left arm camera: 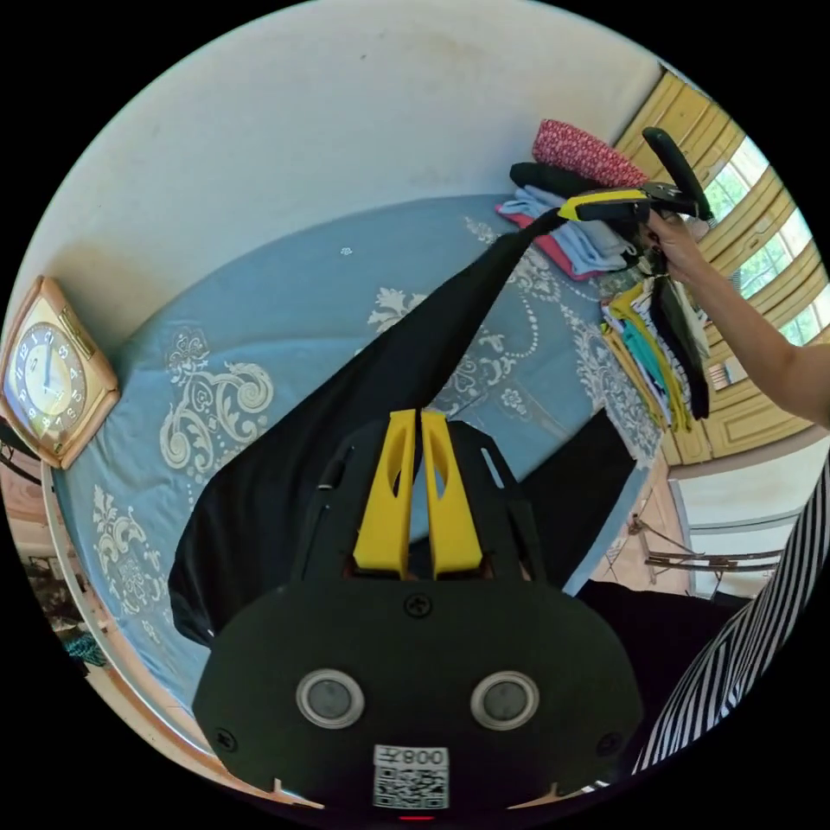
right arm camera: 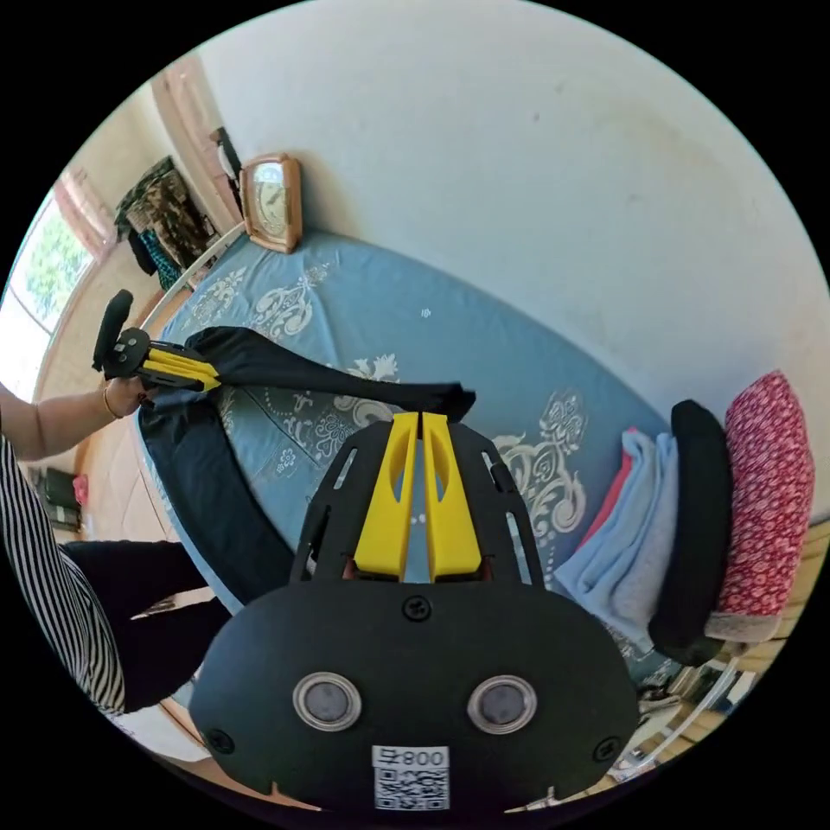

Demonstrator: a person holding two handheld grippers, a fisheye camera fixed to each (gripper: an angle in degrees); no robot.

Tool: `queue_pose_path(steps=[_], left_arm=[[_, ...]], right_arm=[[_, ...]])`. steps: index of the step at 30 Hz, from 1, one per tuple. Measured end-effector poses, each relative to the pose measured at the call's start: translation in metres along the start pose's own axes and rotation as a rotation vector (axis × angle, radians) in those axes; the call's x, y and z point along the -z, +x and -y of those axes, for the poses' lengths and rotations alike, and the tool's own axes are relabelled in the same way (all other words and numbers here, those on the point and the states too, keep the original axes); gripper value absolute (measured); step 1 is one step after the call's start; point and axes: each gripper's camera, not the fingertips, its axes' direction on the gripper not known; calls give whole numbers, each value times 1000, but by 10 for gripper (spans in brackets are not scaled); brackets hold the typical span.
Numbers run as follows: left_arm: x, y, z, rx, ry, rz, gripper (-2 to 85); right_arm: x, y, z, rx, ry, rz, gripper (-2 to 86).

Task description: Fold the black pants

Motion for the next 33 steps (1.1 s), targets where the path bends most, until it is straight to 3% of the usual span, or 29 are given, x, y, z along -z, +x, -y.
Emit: queue_pose_path(steps=[4,10,12,15,22,29,33], left_arm=[[13,23,5,-60,-26,-101,18],[-30,64,13,-130,-247,-109,41],[-37,74,15,-146,-326,-89,55],[-10,81,19,-129,-290,-106,67],[95,55,7,144,-136,-213,72],[211,-33,-60,607,-97,90,73],[260,-93,-97,892,-40,149,80]], right_arm=[[9,-21,-19,30,-16,-39,5],[-98,-7,-82,-233,-358,80,0],[-122,-5,-98,-316,-469,38,-1],[-113,-8,-104,-364,-401,61,-2],[-97,-9,-97,-476,-297,146,11],[-97,-23,-35,-392,-178,236,62],[-111,-26,10,-318,-168,270,69]])
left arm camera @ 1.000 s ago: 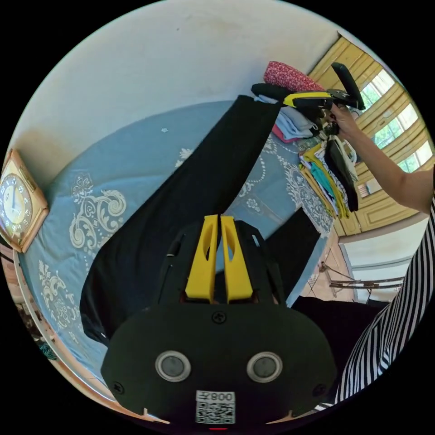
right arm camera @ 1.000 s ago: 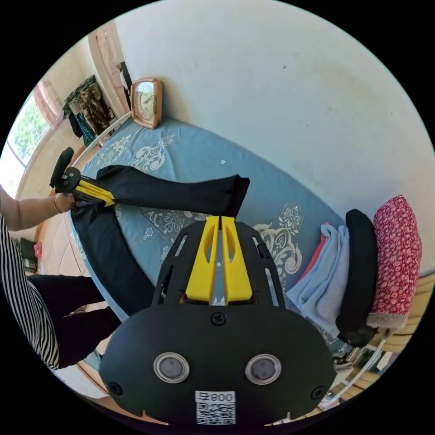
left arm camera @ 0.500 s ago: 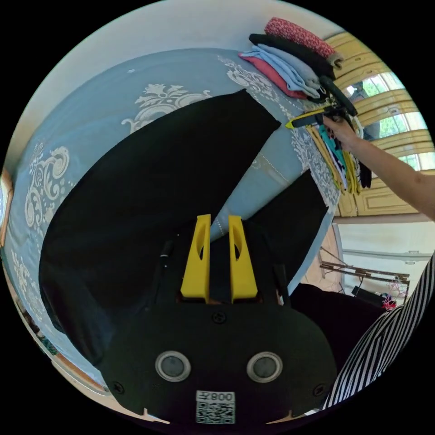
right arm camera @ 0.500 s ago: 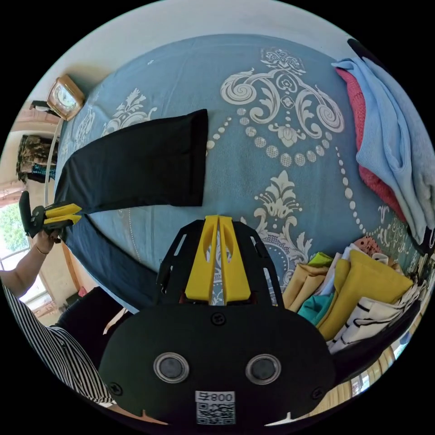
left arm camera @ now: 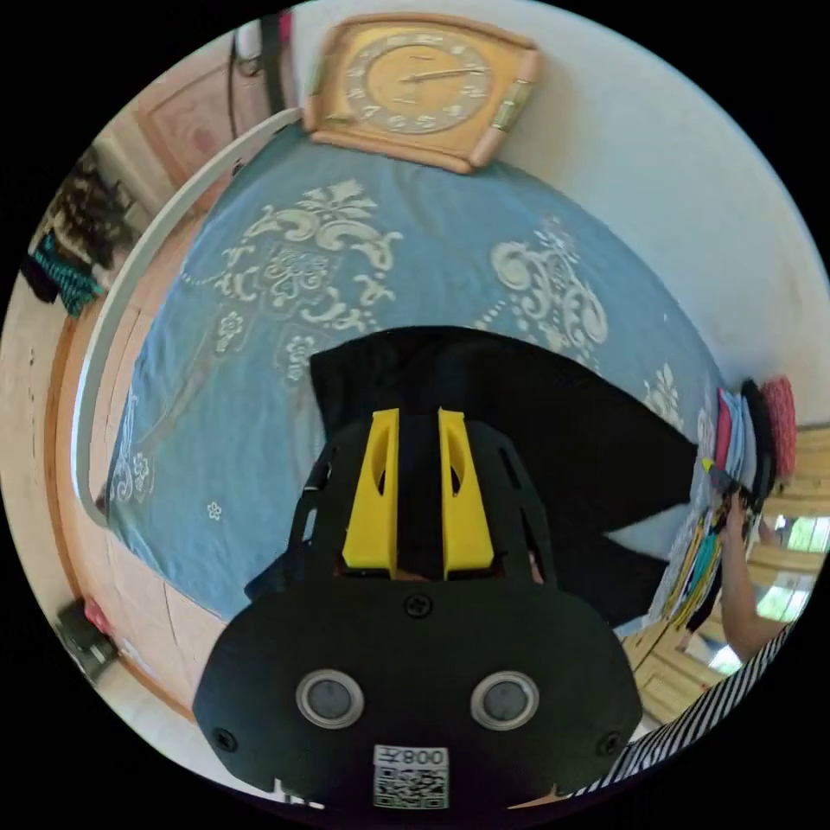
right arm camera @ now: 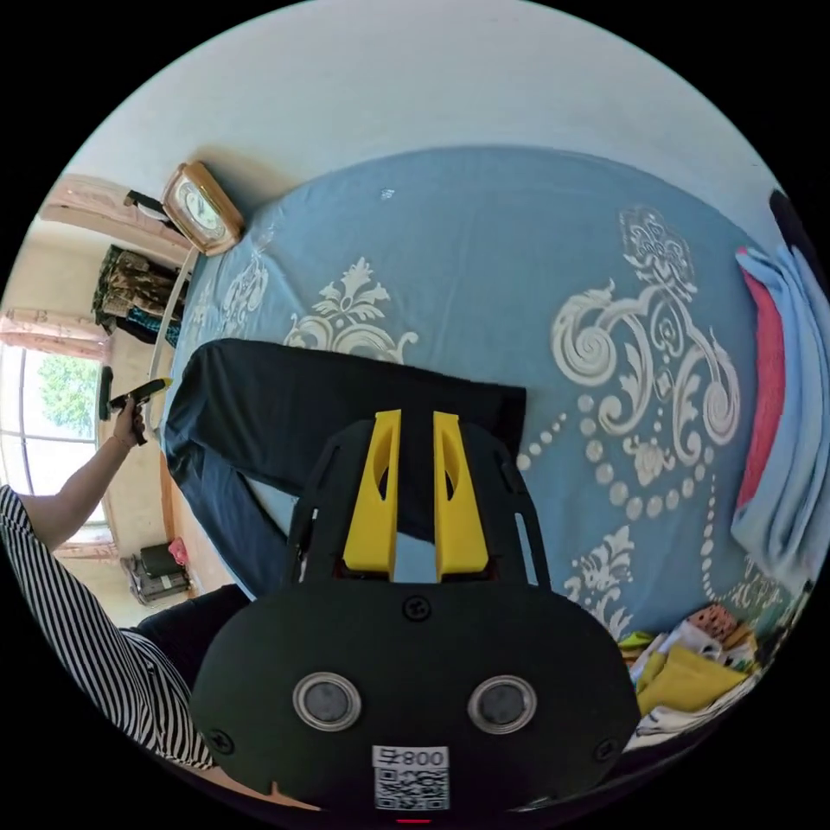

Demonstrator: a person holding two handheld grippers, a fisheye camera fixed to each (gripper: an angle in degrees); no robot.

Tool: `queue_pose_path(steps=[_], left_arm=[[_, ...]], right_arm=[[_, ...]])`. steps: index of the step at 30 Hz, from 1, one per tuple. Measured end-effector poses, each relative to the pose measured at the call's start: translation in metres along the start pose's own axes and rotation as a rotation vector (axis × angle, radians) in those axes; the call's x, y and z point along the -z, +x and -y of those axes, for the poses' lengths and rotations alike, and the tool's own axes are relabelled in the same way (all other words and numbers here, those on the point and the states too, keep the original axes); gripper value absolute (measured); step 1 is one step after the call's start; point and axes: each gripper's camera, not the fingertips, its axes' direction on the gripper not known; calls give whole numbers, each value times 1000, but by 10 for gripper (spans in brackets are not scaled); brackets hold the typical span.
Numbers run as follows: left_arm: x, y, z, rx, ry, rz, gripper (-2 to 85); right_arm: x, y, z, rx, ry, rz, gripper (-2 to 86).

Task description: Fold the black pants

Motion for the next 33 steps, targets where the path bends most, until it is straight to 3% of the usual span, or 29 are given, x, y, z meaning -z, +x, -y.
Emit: queue_pose_path(steps=[4,9,12,18,22,29,33], left_arm=[[18,-55,14,248,-56,60,90],[40,-70,11,351,-39,-87,84],[66,-62,8,292,-55,-10,72],[152,-63,5,193,51,-86,36],[206,-61,13,101,93,-44,34],[216,-72,7,118,1,85,49],[246,-94,-25,111,29,-22,78]], right_arm=[[-23,-13,47,78,-75,-96,71],[-51,-23,82,156,-158,-186,71],[-58,-28,93,213,-175,-253,58],[-63,-21,111,257,-214,-264,10],[-44,-16,125,243,-115,-270,6],[-80,36,163,73,-158,-220,16],[-70,59,171,23,-65,-212,36]])
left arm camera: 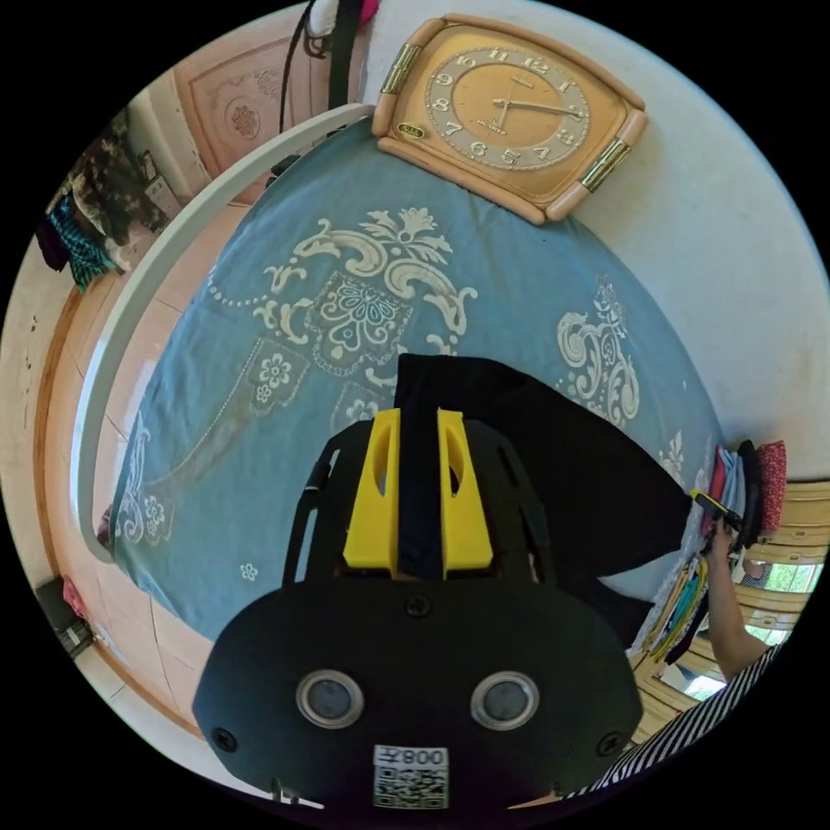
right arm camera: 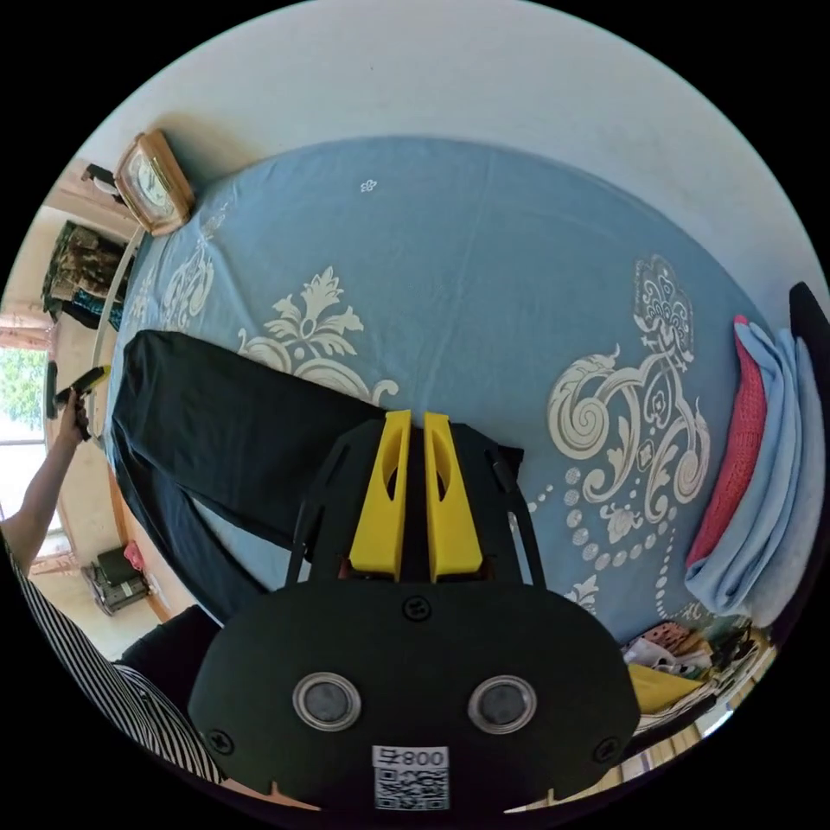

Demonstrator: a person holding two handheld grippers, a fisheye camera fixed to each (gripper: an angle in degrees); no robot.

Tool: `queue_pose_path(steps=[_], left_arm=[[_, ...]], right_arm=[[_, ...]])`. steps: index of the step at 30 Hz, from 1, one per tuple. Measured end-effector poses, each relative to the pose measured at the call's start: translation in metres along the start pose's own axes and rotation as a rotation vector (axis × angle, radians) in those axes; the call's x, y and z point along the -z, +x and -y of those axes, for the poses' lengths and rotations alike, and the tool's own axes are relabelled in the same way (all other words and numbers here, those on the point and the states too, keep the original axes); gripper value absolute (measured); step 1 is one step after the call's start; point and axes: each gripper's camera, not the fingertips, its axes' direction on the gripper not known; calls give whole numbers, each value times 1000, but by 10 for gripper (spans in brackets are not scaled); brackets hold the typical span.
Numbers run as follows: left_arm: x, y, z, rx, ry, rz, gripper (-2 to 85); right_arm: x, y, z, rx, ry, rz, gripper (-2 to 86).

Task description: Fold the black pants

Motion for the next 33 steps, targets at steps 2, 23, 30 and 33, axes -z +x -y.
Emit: queue_pose_path(steps=[2,23,30,33], left_arm=[[24,-28,-34,32,-7,-68,96],[48,-177,-210,489,-110,-474,36],[74,-182,-211,393,-106,-455,29],[97,-180,-209,311,-94,-412,30]], right_arm=[[0,14,-4,-22,38,75,52],[-172,-249,-70,887,-357,298,49],[-179,-220,-51,888,-335,329,7],[-165,-205,-44,876,-316,447,5]])
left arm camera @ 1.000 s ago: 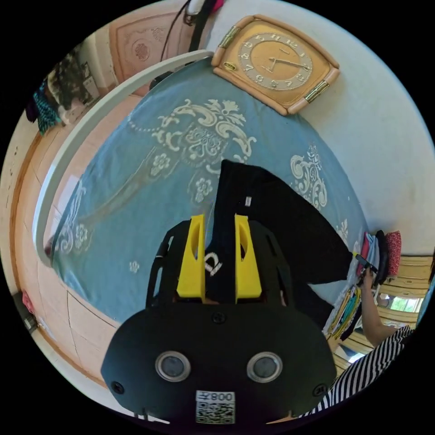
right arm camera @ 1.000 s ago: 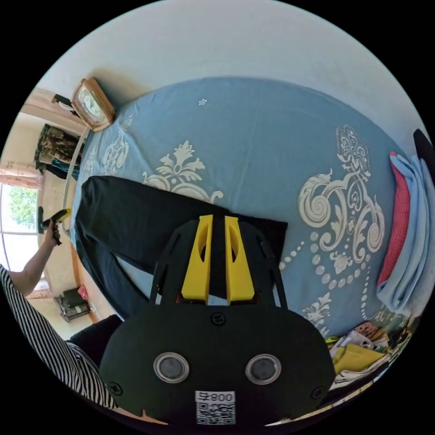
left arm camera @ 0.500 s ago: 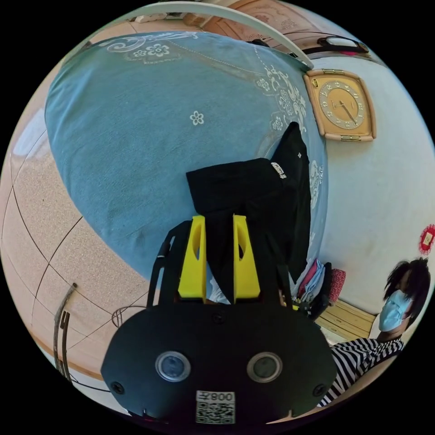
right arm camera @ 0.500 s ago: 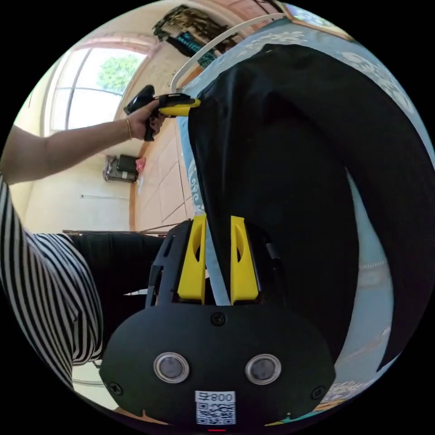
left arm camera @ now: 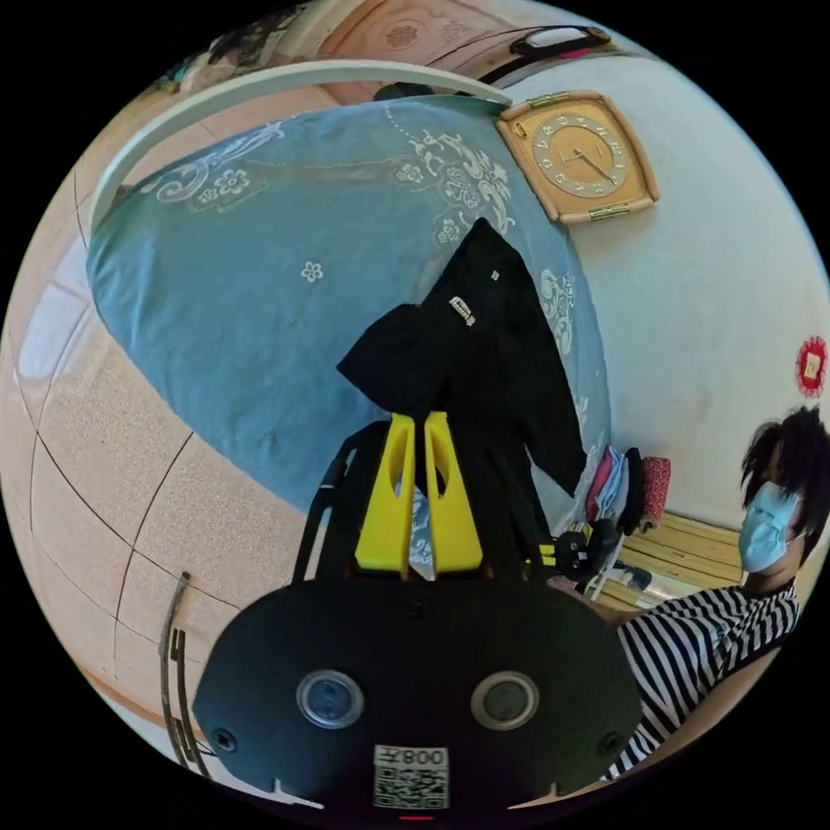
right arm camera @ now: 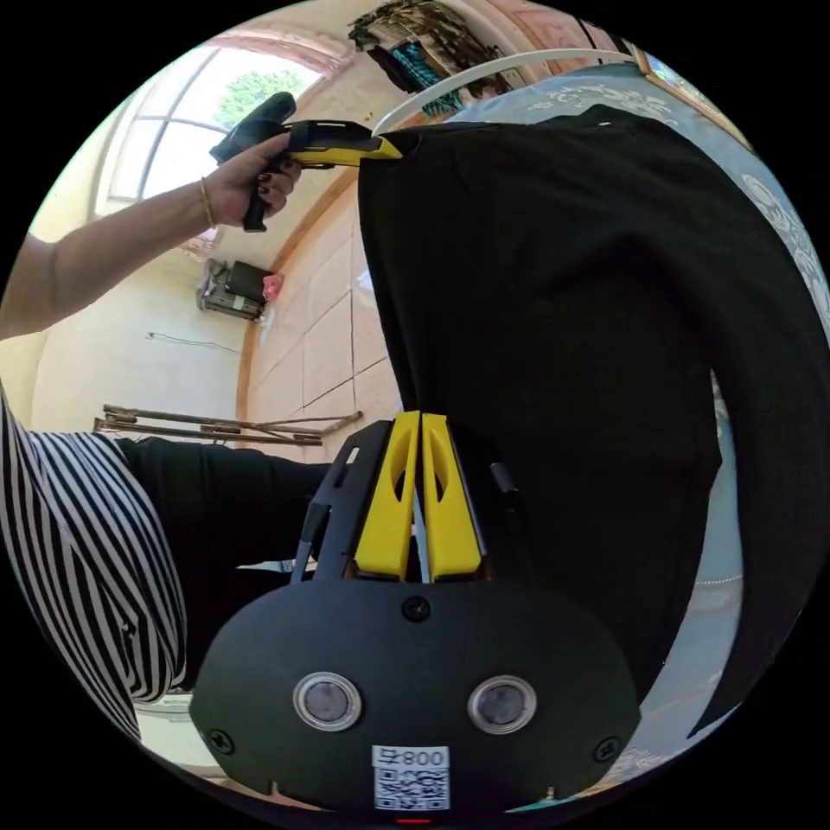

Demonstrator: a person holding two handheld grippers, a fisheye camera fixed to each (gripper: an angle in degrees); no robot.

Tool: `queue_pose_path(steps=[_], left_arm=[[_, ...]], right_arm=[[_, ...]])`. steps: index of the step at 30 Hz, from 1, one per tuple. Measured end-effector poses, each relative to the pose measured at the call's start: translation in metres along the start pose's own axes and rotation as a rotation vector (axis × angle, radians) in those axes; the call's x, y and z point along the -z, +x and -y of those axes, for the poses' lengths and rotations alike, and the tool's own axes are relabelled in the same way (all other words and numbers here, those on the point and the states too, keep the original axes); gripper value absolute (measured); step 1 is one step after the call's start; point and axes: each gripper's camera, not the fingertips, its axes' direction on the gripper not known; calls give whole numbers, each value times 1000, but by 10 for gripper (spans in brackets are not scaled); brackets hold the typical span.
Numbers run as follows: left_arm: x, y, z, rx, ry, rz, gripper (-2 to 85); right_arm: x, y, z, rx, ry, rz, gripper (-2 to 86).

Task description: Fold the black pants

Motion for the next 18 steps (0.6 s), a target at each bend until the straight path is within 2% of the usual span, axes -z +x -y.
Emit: queue_pose_path(steps=[3,9,15,18], left_arm=[[4,4,3,-77,-29,92,31],[-39,-25,14,7,-96,206,36],[-40,-37,6,76,-25,253,39],[-52,-27,9,27,-35,238,36]], right_arm=[[-7,13,-1,-19,-2,73,6],[-30,64,-3,-190,32,198,24],[6,93,-60,-406,181,139,57],[31,116,-119,-647,253,42,66]])
